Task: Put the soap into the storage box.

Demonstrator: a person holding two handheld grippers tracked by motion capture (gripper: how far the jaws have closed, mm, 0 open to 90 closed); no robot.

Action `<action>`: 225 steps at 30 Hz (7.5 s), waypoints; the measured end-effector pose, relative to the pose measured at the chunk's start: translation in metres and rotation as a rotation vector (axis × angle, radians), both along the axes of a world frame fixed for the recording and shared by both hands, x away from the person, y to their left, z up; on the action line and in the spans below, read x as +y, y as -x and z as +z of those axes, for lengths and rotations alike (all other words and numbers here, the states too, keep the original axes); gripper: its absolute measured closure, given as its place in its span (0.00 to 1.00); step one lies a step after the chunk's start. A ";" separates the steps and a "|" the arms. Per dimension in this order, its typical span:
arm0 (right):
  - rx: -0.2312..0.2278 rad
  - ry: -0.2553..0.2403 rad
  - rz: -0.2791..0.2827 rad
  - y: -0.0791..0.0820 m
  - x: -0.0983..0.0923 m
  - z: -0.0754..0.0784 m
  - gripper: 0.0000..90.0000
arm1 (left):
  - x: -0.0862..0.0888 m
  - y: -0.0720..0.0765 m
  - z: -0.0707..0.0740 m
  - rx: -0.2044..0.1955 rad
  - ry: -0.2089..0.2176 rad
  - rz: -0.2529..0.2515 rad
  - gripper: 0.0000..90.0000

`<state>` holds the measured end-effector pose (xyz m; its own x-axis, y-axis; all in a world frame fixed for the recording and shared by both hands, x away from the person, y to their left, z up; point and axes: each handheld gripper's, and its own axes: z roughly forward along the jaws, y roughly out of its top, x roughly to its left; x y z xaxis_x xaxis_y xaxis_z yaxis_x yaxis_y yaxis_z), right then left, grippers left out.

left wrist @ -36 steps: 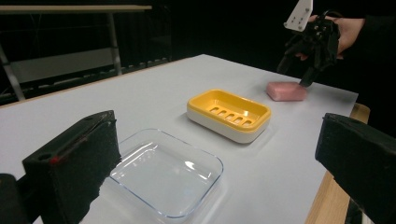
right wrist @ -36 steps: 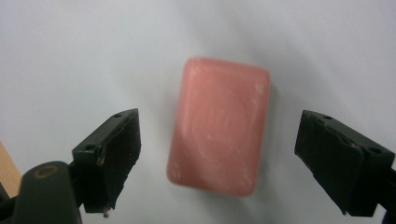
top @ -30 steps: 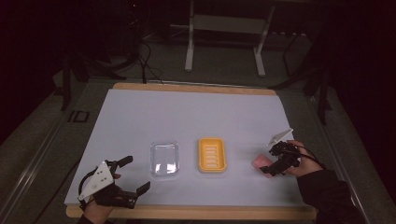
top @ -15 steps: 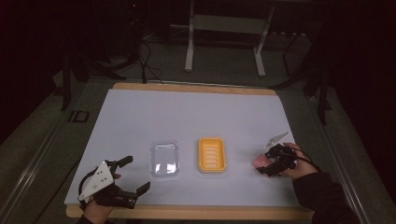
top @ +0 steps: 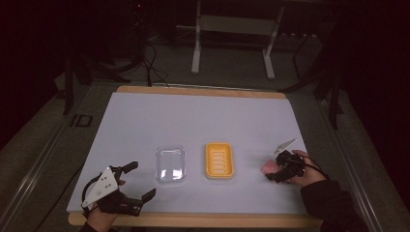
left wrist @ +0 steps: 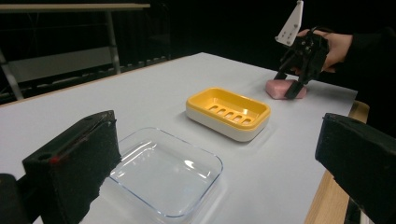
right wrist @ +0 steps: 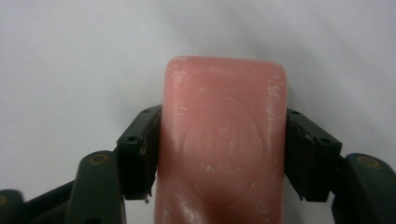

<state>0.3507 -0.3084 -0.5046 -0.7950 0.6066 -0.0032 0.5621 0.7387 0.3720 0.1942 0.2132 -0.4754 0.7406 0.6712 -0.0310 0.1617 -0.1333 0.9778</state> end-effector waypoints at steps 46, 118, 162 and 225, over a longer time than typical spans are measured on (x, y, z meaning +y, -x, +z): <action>0.009 -0.025 -0.665 0.010 0.049 0.037 0.42 | -0.013 -0.001 0.002 -0.030 -0.064 -0.022 0.00; 0.034 -0.104 -0.669 -0.009 0.210 0.016 0.42 | -0.022 -0.003 0.003 -0.053 -0.114 -0.064 0.00; -0.021 -0.174 -0.353 -0.016 0.177 0.076 0.12 | -0.024 -0.007 0.000 -0.037 -0.120 -0.090 0.00; -0.244 -0.309 -0.162 0.057 0.036 0.030 0.12 | -0.021 -0.003 -0.002 -0.022 -0.120 -0.103 0.00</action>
<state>0.2938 -0.2721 -0.4750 -0.6877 0.7257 0.0221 0.5297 0.4807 0.6988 0.1975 0.1918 -0.4777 0.8055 0.5893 0.0622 0.1193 -0.2642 0.9570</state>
